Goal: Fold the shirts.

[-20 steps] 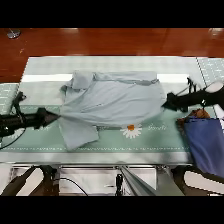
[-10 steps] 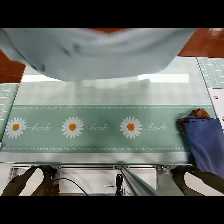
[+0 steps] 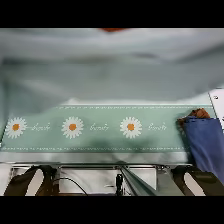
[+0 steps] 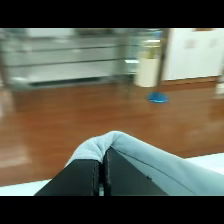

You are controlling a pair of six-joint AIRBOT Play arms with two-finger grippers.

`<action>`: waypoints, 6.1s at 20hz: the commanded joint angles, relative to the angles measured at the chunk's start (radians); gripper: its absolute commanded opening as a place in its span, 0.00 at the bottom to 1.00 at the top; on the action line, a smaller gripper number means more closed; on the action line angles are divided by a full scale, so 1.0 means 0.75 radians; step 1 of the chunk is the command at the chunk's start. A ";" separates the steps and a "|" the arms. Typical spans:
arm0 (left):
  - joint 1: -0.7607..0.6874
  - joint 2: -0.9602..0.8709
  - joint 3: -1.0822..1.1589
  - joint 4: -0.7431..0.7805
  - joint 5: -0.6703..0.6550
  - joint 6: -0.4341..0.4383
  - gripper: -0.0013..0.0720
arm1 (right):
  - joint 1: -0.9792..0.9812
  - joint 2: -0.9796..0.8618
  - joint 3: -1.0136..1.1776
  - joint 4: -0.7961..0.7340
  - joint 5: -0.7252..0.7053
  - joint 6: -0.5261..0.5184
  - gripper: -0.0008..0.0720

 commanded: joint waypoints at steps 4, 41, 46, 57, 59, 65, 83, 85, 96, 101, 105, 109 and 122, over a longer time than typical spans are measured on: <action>-0.356 0.252 -0.051 0.679 -0.131 -0.186 0.06 | 0.001 0.152 -0.006 -0.053 0.254 0.020 0.03; -0.208 -1.320 -0.577 0.369 -0.018 0.039 0.06 | -0.001 -1.453 -0.352 -0.026 -0.043 -0.101 0.03; -0.208 -1.321 -0.735 0.371 -0.050 0.055 0.06 | 0.026 -1.530 -0.355 -0.059 0.047 -0.080 0.04; -0.209 -1.323 -0.783 0.374 -0.126 0.026 0.28 | 0.084 -1.569 -0.355 -0.074 0.151 -0.002 0.46; -0.209 -1.314 -0.783 0.375 -0.181 -0.009 0.98 | 0.084 -1.559 -0.355 -0.023 0.243 -0.017 0.88; -0.093 -1.060 -1.058 0.385 -0.170 -0.047 0.98 | 0.056 -1.158 -0.615 -0.151 0.019 -0.021 0.88; 0.338 -0.477 -2.064 -0.179 0.228 0.166 0.97 | -0.081 -0.108 -2.087 0.609 -0.651 -0.343 0.87; 0.277 -0.478 -2.069 -0.214 0.251 0.204 0.97 | -0.081 -0.108 -2.087 0.621 -0.654 -0.342 0.87; 0.189 -0.477 -2.074 -0.156 0.120 0.317 0.70 | -0.310 -0.108 -2.087 0.359 -0.595 -0.248 0.87; 0.187 -0.477 -2.073 -0.175 0.113 0.335 0.06 | -0.533 -0.108 -2.097 0.169 -0.446 -0.232 0.87; 0.187 -0.477 -2.073 -0.186 0.130 0.343 0.06 | -0.530 -0.109 -2.216 0.234 -0.422 -0.218 0.87; 0.187 -0.477 -2.073 -0.186 0.139 0.343 0.06 | -0.530 -0.110 -2.246 0.350 -0.481 -0.265 0.87; 0.187 -0.477 -2.072 -0.185 0.179 0.354 0.06 | -0.189 -0.429 -2.114 0.463 -0.650 -0.248 0.87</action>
